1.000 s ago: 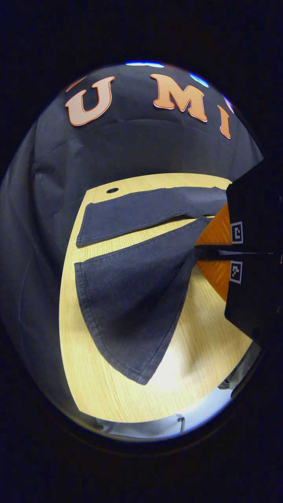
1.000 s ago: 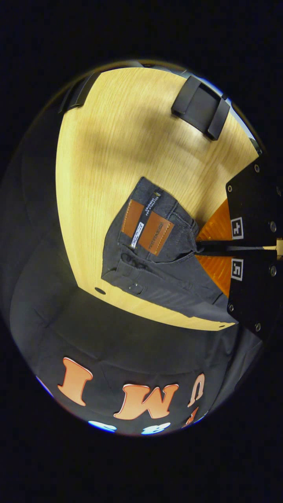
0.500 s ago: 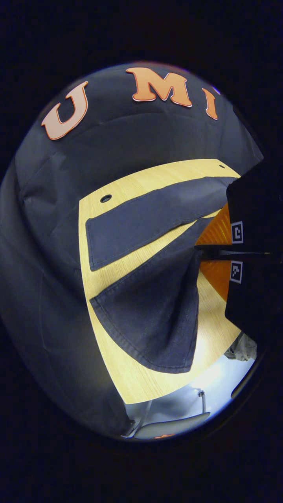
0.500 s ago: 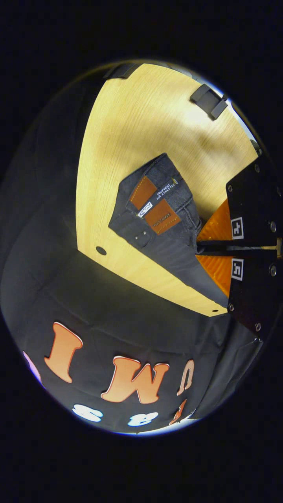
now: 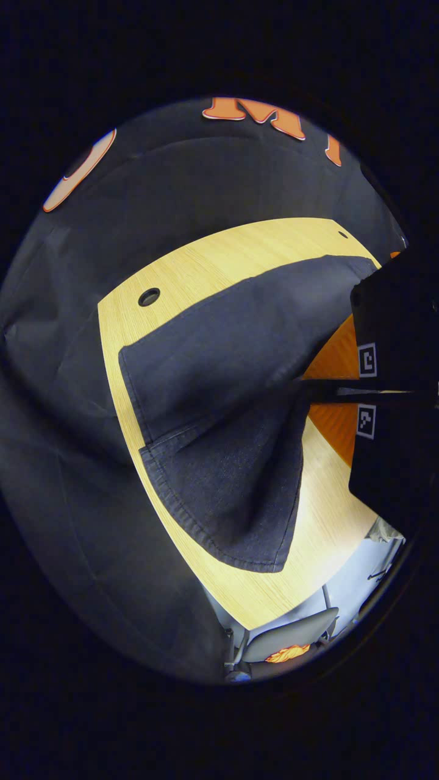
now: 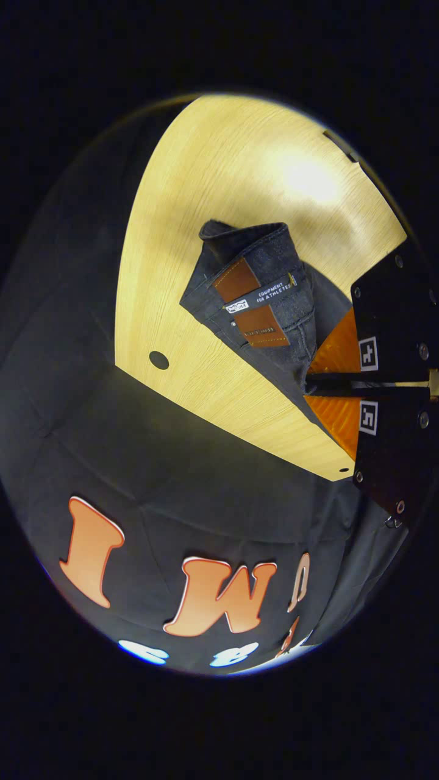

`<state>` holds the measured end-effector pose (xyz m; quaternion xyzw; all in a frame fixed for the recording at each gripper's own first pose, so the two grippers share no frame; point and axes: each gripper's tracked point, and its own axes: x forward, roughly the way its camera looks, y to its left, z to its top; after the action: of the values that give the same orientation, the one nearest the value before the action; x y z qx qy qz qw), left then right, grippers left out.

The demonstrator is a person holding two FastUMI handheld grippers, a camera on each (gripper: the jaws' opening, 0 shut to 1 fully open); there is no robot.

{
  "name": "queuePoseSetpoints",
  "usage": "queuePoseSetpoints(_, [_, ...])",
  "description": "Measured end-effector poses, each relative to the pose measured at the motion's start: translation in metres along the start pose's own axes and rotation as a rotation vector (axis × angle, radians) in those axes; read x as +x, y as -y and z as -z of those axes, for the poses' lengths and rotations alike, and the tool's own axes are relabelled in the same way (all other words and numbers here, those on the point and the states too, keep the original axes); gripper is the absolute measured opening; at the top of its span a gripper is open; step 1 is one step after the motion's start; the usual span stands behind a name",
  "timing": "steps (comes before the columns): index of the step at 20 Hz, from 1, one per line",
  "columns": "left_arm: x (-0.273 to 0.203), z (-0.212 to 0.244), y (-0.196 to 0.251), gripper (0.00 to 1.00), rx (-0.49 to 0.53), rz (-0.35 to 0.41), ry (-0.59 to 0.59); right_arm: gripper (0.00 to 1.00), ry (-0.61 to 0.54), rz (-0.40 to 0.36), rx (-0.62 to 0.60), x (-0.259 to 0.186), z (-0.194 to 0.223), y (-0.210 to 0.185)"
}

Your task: Grasp the waist and the cuffs of the jeans and fold them to make the two legs overlap; first hold the waist and fold one-third of the jeans toward the cuffs, then hold the cuffs and fold the remaining one-third in the same direction to finish folding.

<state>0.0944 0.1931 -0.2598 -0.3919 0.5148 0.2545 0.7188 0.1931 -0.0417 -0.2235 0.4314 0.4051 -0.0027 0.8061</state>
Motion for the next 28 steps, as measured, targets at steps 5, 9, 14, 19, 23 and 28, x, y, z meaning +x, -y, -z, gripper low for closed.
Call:
queuePoseSetpoints(5, [0.048, -0.038, 0.051, 0.01, 0.060, -0.019, -0.042, 0.04, -0.029, 0.055, 0.019, 0.063, -0.023, 0.003])
queuePoseSetpoints(9, [0.086, -0.054, 0.067, 0.02, 0.074, -0.067, -0.077, 0.04, -0.055, 0.101, 0.055, 0.110, -0.029, 0.013])
queuePoseSetpoints(14, [0.115, -0.065, 0.094, 0.29, 0.096, -0.032, -0.096, 0.04, -0.066, 0.134, 0.061, 0.146, -0.035, 0.022])
queuePoseSetpoints(19, [0.119, -0.075, 0.119, 0.98, 0.235, -0.024, -0.103, 0.04, -0.086, 0.164, 0.071, 0.164, -0.034, 0.034])
queuePoseSetpoints(23, [0.106, -0.099, 0.144, 0.97, 0.229, 0.067, -0.045, 0.45, -0.008, 0.078, 0.073, 0.160, -0.061, 0.017])
queuePoseSetpoints(28, [0.076, -0.136, 0.136, 0.95, 0.274, 0.068, 0.041, 0.98, 0.074, 0.144, -0.051, 0.144, -0.108, 0.018])
